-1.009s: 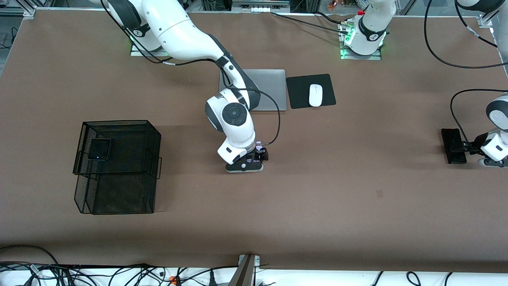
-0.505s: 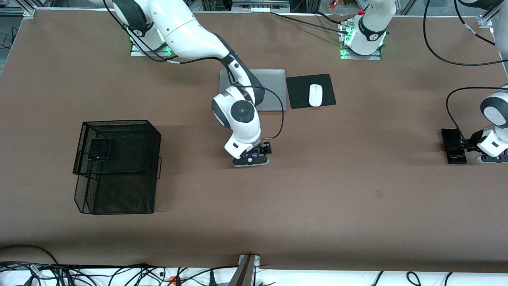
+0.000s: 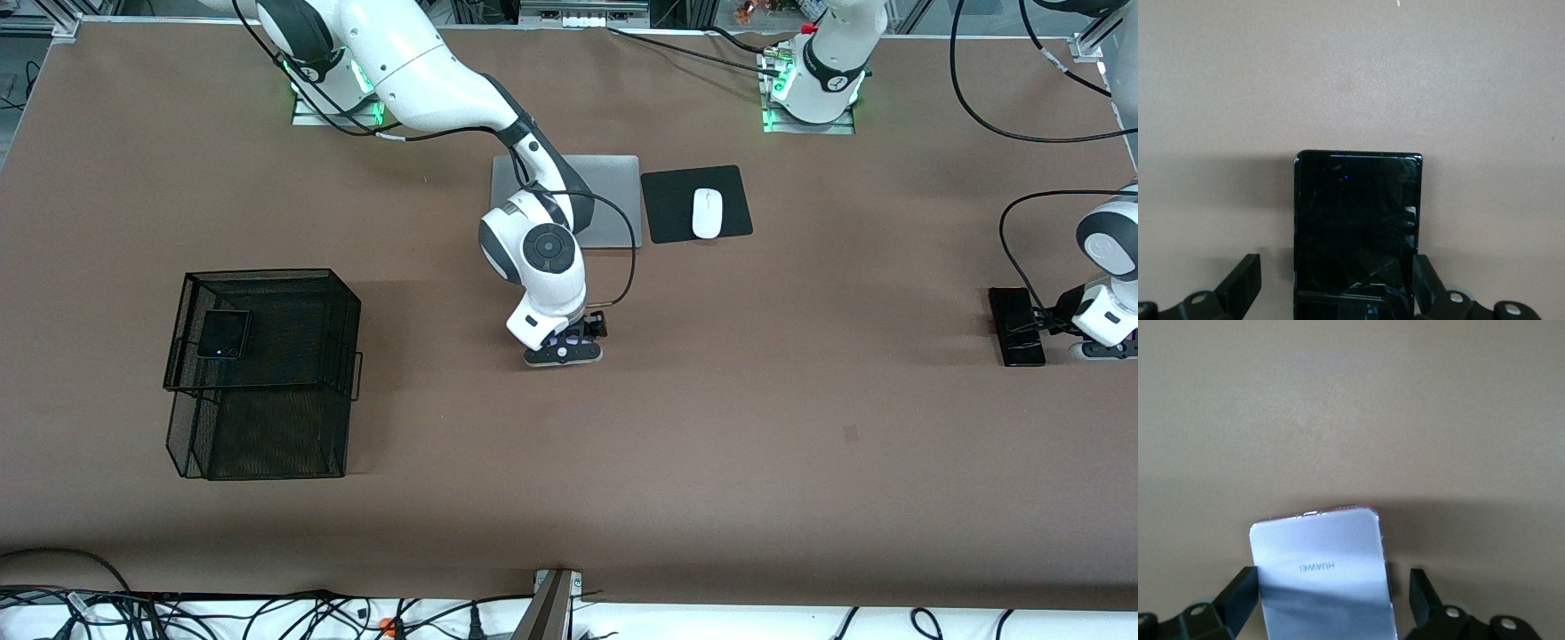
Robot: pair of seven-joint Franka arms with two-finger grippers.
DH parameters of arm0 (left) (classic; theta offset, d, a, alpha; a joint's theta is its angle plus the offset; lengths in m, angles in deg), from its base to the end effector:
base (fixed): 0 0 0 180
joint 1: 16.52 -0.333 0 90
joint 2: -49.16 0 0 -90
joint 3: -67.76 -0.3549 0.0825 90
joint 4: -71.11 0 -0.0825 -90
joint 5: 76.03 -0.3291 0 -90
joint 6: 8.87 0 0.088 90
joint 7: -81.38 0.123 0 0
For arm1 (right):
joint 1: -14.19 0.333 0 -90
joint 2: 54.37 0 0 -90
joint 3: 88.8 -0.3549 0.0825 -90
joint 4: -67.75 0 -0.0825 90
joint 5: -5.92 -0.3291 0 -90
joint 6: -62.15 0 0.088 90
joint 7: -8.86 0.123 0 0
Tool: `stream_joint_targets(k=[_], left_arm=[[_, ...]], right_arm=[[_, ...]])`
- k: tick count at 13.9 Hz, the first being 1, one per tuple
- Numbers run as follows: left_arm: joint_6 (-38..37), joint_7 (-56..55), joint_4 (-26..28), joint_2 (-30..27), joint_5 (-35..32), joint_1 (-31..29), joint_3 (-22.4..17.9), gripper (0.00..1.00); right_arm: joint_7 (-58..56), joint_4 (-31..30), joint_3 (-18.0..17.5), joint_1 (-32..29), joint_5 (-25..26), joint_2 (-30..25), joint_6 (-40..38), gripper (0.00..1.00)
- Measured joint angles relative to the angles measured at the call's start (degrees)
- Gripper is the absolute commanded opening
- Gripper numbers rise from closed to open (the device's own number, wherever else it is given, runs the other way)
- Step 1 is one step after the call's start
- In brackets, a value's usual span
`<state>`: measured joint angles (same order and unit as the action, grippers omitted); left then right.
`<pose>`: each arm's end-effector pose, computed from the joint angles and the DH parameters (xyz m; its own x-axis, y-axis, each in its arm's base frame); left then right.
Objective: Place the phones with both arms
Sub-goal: 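Grasp the white Huawei phone beside the laptop with the right gripper, then carry the Huawei phone into the organizer's back compartment with the right gripper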
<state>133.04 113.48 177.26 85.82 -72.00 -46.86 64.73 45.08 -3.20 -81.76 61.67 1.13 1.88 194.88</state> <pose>0.5273 0.3427 0.2322 0.9977 0.0675 -0.0064 0.0676 -0.9976 0.0170 0.5520 0.5120 0.2174 0.9916 0.0773 0.1041 0.0811 -0.9962 -0.0326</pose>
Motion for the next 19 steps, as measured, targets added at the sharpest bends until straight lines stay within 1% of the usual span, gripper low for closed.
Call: stream_joint_targets(k=[3, 5, 7, 8, 9, 10, 11, 12, 13, 16, 17, 19], left_arm=[[0.39, -0.14, 0.37, -0.16, 0.00, -0.01, 0.05, 1.00], [0.44, -0.17, 0.41, -0.19, 0.00, -0.01, 0.05, 1.00], [0.46, -0.19, 0.43, -0.19, 0.00, -0.03, 0.05, 1.00], [0.47, -0.19, 0.43, -0.19, 0.00, -0.04, 0.06, 1.00], [0.48, -0.23, 0.44, -0.19, 0.00, -0.07, 0.06, 1.00], [0.48, -0.25, 0.44, -0.19, 0.01, -0.11, 0.07, 1.00], [0.49, -0.27, 0.45, -0.19, 0.03, -0.13, 0.09, 1.00], [0.49, -0.32, 0.46, -0.19, 0.06, -0.21, 0.10, 1.00], [0.49, -0.35, 0.47, -0.19, 0.07, -0.45, 0.14, 1.00], [0.49, -0.40, 0.56, -0.20, 1.03, -1.37, 0.15, 1.00], [0.49, -0.73, 0.60, -0.22, 1.51, -1.39, 0.20, 1.00], [0.49, -2.93, 0.68, -0.40, 1.58, -1.38, 1.07, 1.00]], right_arm=[[-0.04, -0.30, 0.00, 0.29, 0.00, 0.00, 0.00, 0.99], [-0.25, -0.48, 0.00, 0.32, 0.13, 0.00, 0.00, 0.96], [-0.67, -0.78, 0.00, 0.40, 0.65, 0.01, 0.00, 0.91], [-0.77, -0.96, 0.00, 0.44, 1.11, 0.01, 0.00, 0.83], [-0.98, -1.20, 0.00, 0.46, 1.82, 0.02, 0.00, 0.72], [-1.38, -1.27, -0.03, 0.48, 2.29, -0.04, 0.06, 0.47], [-1.71, -1.27, -0.02, 0.54, 2.66, -0.05, 0.08, 0.26], [-2.21, -1.27, 0.00, 0.54, 2.72, -0.05, 0.09, 0.15], [-2.65, -1.27, 0.03, 0.54, 2.72, -0.05, 0.09, 0.07], [-3.10, -1.15, 0.82, 0.50, 2.80, -0.24, -0.05, 0.07], [-3.10, -0.86, 1.86, 0.47, 2.82, -0.65, -0.79, 0.07], [-3.35, 0.03, 5.43, 0.27, 2.82, -3.27, -5.00, 0.07]])
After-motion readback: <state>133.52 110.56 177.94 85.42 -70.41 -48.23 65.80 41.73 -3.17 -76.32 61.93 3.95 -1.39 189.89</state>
